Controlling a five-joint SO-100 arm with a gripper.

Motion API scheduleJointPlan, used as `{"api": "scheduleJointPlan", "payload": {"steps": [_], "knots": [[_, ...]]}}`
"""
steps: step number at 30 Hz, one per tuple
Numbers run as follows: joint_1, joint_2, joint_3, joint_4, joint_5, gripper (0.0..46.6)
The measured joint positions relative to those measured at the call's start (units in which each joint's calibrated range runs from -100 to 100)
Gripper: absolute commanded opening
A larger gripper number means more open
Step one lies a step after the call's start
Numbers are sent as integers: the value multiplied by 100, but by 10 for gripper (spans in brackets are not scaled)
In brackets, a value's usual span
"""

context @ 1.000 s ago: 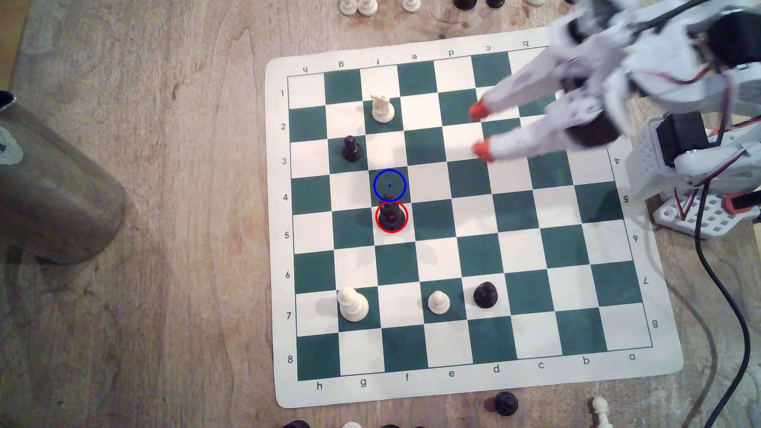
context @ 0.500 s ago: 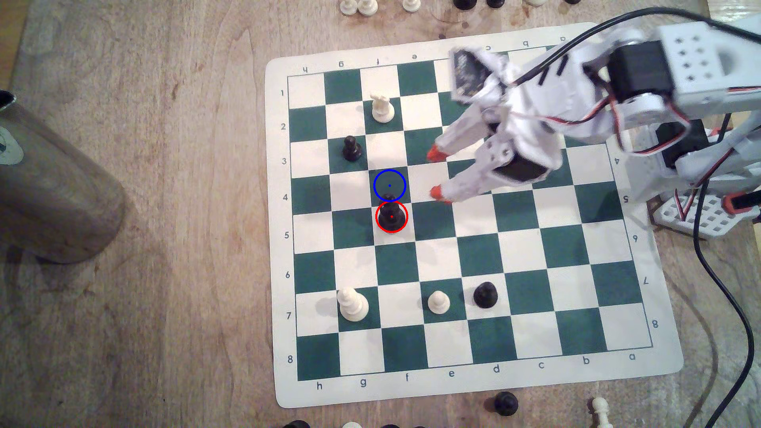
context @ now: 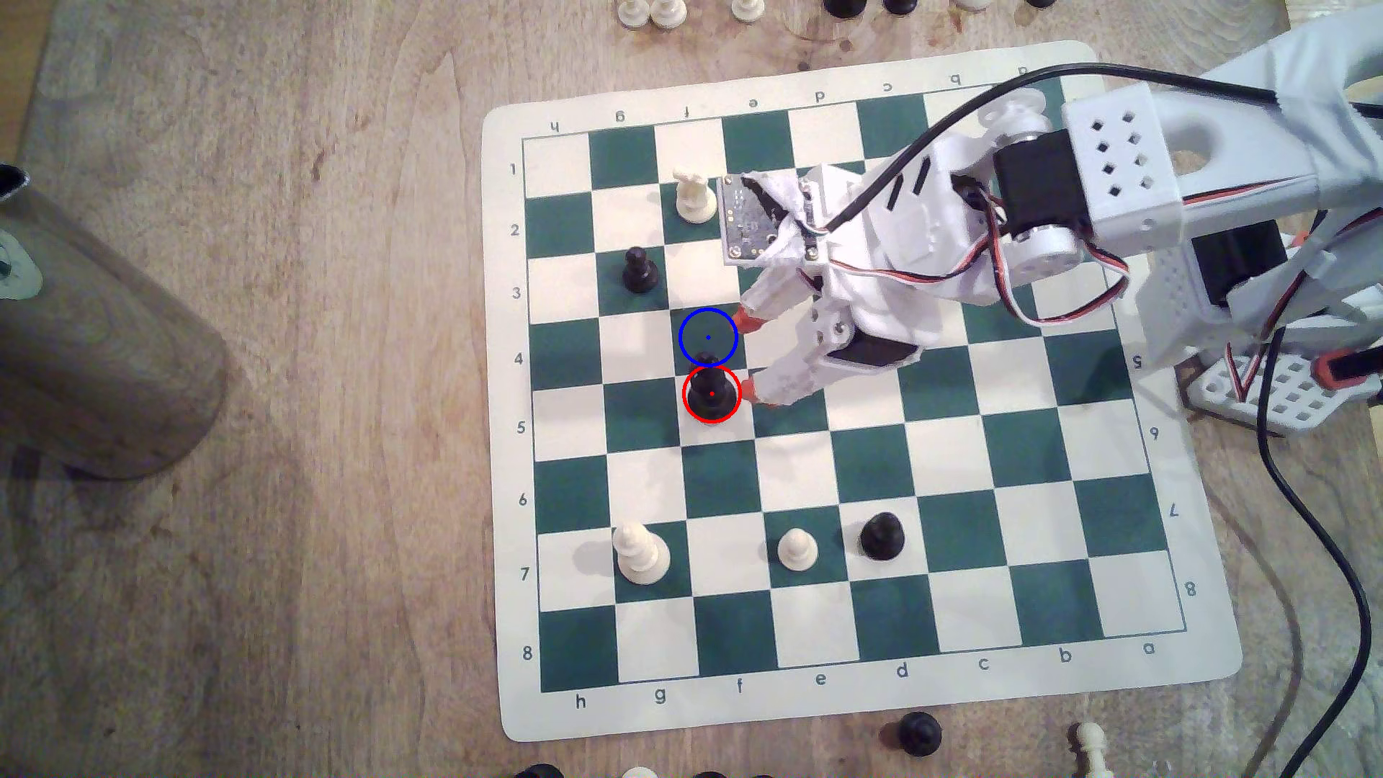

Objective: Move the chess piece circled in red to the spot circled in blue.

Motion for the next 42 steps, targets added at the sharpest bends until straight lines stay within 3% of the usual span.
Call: {"api": "scheduleJointPlan", "payload": {"steps": [9, 42], "knots": [[155, 469, 0, -343, 0, 172], [155, 1542, 0, -1530, -59, 132]]}}
